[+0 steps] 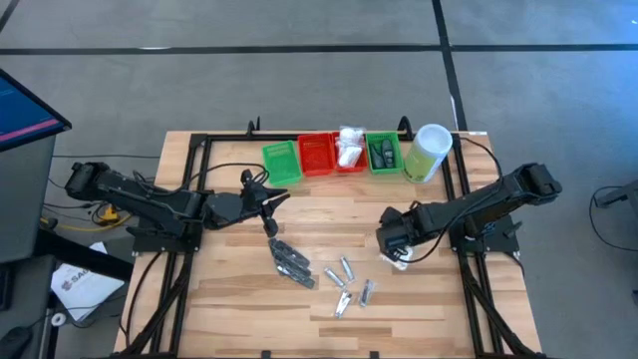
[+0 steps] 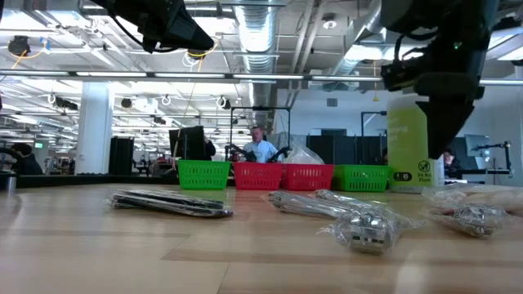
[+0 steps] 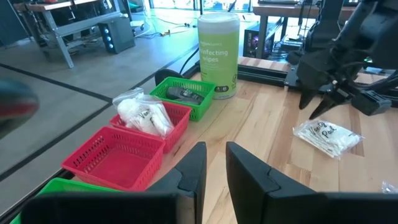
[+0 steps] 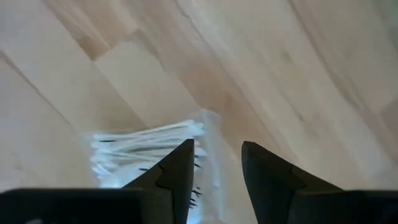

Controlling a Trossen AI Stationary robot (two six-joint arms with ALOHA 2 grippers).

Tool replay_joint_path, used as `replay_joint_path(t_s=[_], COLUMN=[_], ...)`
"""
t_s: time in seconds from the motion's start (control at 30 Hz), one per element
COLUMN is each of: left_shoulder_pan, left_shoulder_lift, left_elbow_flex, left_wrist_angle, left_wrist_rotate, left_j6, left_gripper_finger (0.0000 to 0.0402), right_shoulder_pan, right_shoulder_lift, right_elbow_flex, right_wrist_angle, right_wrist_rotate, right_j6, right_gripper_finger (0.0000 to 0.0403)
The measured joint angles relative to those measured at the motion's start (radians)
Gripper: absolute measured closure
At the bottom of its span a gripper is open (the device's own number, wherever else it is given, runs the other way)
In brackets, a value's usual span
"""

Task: Pick & Place Travel size toiletries
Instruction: Put the white cotton pack into the right red bin

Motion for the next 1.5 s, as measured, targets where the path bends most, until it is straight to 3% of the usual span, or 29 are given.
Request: replay_joint_path(t_s=[0.47, 0.77, 1.0, 1.1, 1.27, 1.5], left_shoulder_pan=[0.000, 0.000, 0.000, 0.000, 0.000, 0.000], left_shoulder_lift=[0.000, 0.000, 0.000, 0.000, 0.000, 0.000], left_elbow_flex=[0.000, 0.000, -0.001, -0.001, -0.002, -0.002], left_wrist_angle=[0.000, 0.001, 0.001, 0.001, 0.001, 0.001], left_wrist_rotate=[0.000, 0.000, 0.000, 0.000, 0.000, 0.000], left_j6=[0.000, 0.000, 0.000, 0.000, 0.000, 0.000], left_gripper_finger=[0.0349, 0.0349, 0.0349, 0.0349, 0.0349, 0.0349], right_shoulder_pan=[-0.068, -0.083, -0.088, -0.096, -0.105, -0.122], right_shoulder_lift=[-0.069, -0.005, 0.051, 0.074, 0.083, 0.018], right_elbow_flex=[-0.161, -0.196, -0.195, -0.191, -0.190, -0.194], right_wrist_angle=[0.217, 0.241, 0.307, 0.307, 0.313, 0.295], right_wrist_rotate=[-0.078, -0.088, -0.164, -0.170, -0.186, -0.178], right_j6=[-0.052, -0.064, -0.131, -0.150, -0.180, -0.195], right_gripper_finger=[0.0283, 0.0283, 0.0285, 0.0305, 0.0388, 0.0400])
